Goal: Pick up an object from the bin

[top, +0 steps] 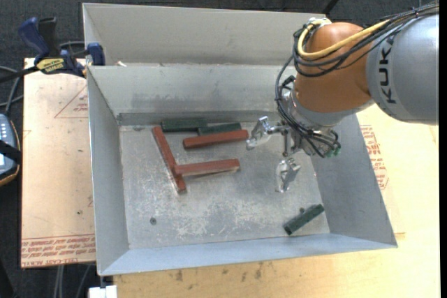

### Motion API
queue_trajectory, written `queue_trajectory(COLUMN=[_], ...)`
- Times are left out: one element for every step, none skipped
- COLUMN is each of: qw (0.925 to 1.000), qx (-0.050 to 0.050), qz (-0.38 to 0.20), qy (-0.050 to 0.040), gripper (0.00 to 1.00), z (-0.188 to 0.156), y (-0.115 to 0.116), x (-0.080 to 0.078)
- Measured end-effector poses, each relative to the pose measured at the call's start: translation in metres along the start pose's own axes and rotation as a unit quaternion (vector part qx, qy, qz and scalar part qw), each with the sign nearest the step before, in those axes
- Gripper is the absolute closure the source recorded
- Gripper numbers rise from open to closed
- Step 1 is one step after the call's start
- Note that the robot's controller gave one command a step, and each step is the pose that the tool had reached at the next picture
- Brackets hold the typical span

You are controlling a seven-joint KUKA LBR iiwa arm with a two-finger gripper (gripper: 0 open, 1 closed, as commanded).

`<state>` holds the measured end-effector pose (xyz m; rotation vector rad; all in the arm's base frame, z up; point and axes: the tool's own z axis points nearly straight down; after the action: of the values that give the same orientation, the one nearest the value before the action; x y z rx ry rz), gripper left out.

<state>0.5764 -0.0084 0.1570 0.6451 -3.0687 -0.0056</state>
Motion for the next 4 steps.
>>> queue_trajectory(qw=[1.0,1.0,0.997,0.9967], qx=[0.002,0.004,0.001,0.004], qz=[0.0,-0.006,-0.078,-0.08], qy=[-0.0035,-0.0063,-0.0015,-0.0138], gripper=[0.0,0.0,0.0,1.0], z=[-0.004,0.042,0.064,0.077], y=[-0.001,0.024,0.045,0.044], x=[-0.002,-0.035,-0.053,-0.065])
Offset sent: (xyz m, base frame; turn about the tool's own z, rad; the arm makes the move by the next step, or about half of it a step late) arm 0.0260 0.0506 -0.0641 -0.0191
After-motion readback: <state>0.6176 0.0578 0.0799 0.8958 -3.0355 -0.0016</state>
